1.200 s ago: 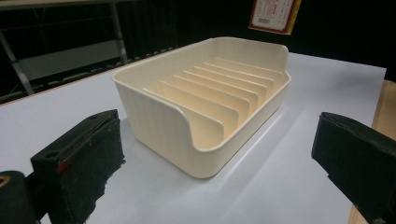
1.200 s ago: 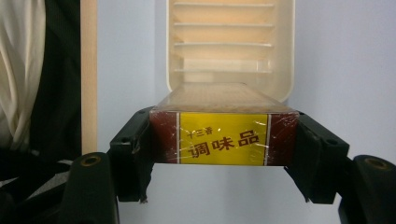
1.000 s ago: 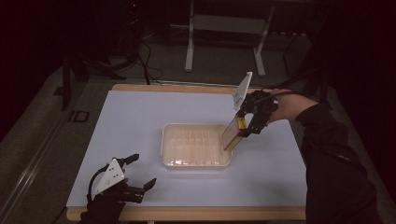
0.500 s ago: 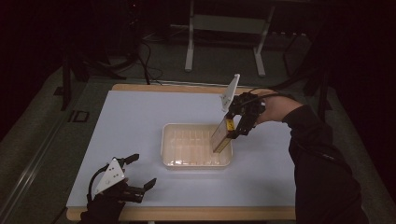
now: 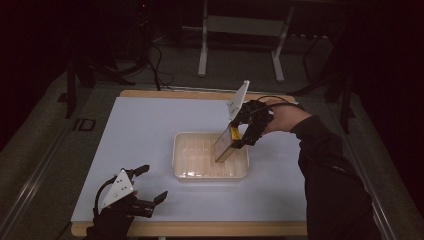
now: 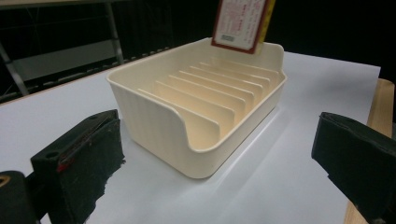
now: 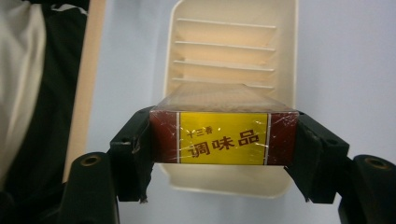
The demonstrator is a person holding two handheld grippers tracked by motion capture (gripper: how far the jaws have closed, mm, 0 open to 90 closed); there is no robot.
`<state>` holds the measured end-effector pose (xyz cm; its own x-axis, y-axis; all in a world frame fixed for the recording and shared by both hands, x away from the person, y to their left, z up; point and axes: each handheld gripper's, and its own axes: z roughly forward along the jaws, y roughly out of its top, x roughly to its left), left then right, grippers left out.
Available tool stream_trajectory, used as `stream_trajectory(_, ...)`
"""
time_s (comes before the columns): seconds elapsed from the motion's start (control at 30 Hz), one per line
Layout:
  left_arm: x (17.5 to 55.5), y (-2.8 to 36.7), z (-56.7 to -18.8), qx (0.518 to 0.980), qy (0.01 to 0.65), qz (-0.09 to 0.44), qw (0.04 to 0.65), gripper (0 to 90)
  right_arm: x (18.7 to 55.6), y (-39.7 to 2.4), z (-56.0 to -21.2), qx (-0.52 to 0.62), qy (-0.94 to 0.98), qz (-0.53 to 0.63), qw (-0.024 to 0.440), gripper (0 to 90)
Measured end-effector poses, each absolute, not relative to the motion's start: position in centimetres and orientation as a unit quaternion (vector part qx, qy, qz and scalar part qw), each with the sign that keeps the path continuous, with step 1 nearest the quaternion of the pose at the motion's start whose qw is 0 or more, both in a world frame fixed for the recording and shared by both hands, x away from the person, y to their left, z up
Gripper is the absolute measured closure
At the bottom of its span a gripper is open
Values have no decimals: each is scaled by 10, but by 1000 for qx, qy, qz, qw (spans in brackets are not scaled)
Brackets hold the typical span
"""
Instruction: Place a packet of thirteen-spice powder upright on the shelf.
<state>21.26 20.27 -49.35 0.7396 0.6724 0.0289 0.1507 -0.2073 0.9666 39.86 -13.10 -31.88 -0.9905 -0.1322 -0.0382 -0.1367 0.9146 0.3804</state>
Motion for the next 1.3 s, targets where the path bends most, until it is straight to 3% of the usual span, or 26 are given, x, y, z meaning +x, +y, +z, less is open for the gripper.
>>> stream_trajectory(1.3,212,201,-494,747,271,227,563,21,423,-116,-372,-31,978,206,-18,318)
